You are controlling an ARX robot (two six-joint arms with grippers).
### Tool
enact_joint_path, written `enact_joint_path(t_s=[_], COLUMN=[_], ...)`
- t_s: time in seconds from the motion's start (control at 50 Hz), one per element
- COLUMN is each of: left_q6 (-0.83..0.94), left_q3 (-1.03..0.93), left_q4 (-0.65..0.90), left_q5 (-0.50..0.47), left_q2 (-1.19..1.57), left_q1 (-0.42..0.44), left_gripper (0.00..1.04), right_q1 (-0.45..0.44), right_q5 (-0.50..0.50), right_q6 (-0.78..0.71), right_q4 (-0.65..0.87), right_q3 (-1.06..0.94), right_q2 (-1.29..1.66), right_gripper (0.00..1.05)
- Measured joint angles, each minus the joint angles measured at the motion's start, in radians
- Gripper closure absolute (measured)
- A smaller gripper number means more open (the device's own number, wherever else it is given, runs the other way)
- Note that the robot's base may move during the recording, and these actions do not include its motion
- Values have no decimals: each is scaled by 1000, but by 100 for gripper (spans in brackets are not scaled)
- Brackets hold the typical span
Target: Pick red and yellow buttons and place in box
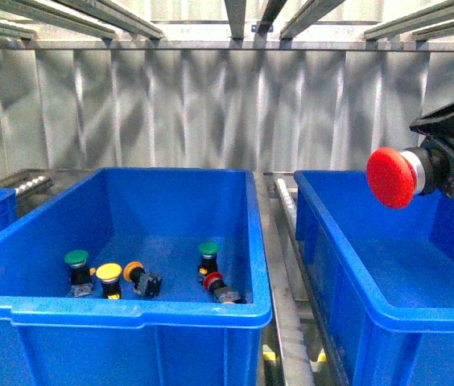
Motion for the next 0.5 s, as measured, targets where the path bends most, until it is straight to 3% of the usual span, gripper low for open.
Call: enact_joint_path(t_s=[0.04,0.08,0.26,0.5], left_q6=[44,75,103,107], left_q3=[-101,-181,-282,-341], left_q4=[14,17,27,23], left_q5=[-68,-72,-87,-87], left_q2=[-71,-124,-210,-285], left_q1=[-70,-96,-105,-105], left_gripper=[48,59,100,102], right_q1=[0,0,6,56], right_q5=[0,1,19,42], right_q6=[-14,-23,-89,-128], right_q4=[0,-2,-31,-56], right_q3=[-7,-13,-21,-67], right_q2=[-8,-17,-67,-139], right_gripper=[59,59,59,59])
